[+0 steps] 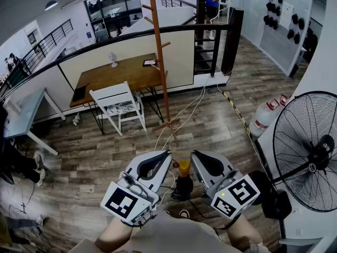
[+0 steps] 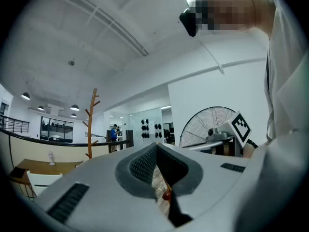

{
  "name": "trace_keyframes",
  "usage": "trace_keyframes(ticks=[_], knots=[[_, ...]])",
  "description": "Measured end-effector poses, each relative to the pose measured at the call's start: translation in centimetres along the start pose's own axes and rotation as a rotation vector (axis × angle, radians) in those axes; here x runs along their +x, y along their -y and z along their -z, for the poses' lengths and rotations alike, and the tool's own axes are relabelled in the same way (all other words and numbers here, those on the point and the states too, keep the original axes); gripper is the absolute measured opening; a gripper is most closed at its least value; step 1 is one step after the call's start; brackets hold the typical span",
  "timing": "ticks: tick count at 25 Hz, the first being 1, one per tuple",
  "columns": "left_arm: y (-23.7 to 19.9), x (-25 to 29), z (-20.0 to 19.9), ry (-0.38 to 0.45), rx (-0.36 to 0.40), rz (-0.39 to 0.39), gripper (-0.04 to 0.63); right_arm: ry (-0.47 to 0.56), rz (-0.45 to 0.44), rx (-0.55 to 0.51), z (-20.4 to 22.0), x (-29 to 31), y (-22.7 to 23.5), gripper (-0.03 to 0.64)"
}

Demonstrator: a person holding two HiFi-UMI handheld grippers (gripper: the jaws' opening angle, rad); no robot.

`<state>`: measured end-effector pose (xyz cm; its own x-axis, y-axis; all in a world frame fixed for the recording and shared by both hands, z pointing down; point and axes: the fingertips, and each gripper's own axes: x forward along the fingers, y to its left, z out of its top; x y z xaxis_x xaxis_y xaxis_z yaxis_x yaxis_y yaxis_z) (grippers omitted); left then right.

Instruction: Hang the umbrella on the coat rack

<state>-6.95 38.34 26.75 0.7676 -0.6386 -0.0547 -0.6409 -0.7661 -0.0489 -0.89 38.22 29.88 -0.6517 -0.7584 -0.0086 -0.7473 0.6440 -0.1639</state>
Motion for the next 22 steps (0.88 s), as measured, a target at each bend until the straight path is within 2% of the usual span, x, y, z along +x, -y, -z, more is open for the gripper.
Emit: trace_keyframes(ticks=[10,22], knots=[[1.7,0.6,0.6,-0.017,0.005,-0.025,0.0,-0.016,-0.038,0.043,1.0,-1.3,0.7,0.005],[1.9,2.6,1.0,-0.029,-0.002,-0.034,0.0,-0.007,-0.047,0.025,0.0,-1.0,3.3,0.005]])
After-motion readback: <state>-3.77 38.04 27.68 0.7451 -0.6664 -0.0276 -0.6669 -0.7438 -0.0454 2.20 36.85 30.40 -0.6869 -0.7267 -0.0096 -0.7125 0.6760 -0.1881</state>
